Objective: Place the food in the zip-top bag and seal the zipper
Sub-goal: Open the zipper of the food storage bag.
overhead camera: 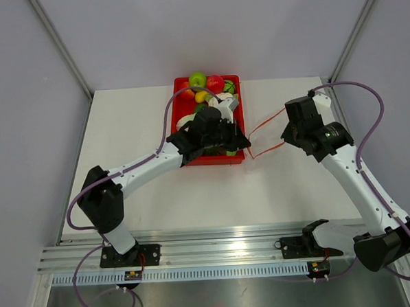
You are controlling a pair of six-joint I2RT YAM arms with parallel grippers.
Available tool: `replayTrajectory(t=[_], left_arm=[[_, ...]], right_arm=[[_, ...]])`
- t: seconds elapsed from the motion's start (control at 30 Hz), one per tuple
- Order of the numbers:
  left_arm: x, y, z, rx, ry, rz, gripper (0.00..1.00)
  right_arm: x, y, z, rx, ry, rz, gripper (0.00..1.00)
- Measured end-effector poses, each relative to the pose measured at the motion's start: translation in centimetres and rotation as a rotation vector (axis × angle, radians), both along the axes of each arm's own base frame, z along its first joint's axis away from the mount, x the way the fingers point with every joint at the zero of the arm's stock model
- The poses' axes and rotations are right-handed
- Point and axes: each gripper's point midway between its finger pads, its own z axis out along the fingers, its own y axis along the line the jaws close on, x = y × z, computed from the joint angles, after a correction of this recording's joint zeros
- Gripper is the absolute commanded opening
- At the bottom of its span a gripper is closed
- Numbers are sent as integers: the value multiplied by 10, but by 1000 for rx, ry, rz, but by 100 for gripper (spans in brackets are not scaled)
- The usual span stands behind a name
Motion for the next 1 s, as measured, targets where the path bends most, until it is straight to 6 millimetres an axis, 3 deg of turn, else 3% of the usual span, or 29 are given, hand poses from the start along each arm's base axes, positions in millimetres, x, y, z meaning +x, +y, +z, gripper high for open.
replayTrajectory(t=[0.1,0.27,0.33,0.4,0.43,0.53,0.77,0.87,1.0], left_arm=[[2,7,-15,22,29,13,0],[5,10,-15,10,38,17,0],[3,8,-12,-5,37,4,19],[1,6,-10,-16,39,-13,47],[-1,5,-9,-20,44,-26,67],[-7,3,-12,-20,68,-54,83],[-9,11,-22,24,92,-84,89],[0,26,-23,55,86,-72,91],[22,62,-15,87,58,-2,93]], right_arm=[[-1,-8,7,-26,-28,-18,0],[-1,-13,29,-67,-53,4,0],[2,-12,42,-80,-66,21,0],[6,-9,50,-92,-71,43,0],[9,-8,52,-102,-68,56,0],[13,-5,45,-133,-26,99,0],[19,7,3,-175,125,191,0],[14,10,-10,-165,158,212,0],[15,15,-21,-147,165,228,0]])
